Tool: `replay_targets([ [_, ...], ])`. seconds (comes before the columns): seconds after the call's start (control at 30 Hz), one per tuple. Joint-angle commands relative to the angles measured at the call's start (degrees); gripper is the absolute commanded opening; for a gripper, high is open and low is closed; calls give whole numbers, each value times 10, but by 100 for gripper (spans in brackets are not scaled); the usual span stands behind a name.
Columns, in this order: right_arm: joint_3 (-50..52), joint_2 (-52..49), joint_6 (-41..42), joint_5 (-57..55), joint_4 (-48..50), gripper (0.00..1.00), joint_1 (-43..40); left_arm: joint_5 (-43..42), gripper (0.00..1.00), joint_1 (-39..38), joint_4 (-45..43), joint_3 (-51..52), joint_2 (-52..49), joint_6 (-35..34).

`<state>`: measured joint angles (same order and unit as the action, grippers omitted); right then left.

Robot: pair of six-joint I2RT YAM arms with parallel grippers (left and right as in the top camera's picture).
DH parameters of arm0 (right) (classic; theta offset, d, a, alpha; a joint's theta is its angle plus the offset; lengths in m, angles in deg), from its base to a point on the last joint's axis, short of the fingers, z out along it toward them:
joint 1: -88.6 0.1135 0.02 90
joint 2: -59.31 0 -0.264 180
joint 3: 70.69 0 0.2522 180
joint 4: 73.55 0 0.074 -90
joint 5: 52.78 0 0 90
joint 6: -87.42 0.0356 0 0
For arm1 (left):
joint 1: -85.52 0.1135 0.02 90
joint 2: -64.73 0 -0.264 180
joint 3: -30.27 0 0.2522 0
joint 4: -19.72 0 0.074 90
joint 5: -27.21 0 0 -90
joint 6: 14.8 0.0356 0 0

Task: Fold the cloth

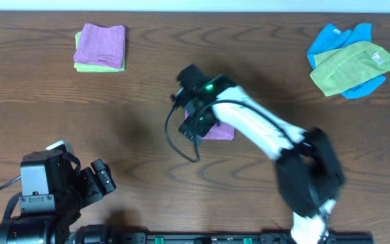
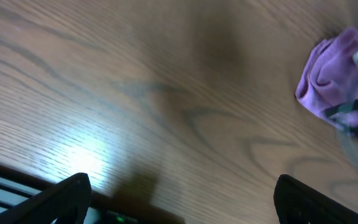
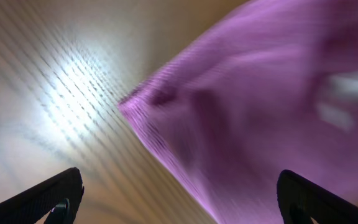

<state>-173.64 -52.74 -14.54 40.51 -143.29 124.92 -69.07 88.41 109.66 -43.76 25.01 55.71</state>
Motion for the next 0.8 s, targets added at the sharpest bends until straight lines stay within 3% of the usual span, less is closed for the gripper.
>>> replay_targets([
  [0.0,-10,116,45,2,-11,99,-53,-38,95,1,3,5,0,2],
  [0.13,-10,224,114,-3,-56,99,-111,-116,95,-5,21,10,0,2],
  [0.27,14,343,174,-5,-66,99,-163,-138,95,-38,58,51,1,-11],
  [0.43,106,542,161,-5,-81,99,-244,-179,95,-129,-11,113,1,-86],
  [0.53,195,681,160,-2,-100,99,-275,-160,95,-214,-88,119,1,-137],
  [0.63,267,811,179,-3,-130,99,-282,-85,95,-308,-135,119,0,-193],
  [0.77,318,968,272,-62,-168,99,-282,-13,95,-433,-192,119,-13,-240],
])
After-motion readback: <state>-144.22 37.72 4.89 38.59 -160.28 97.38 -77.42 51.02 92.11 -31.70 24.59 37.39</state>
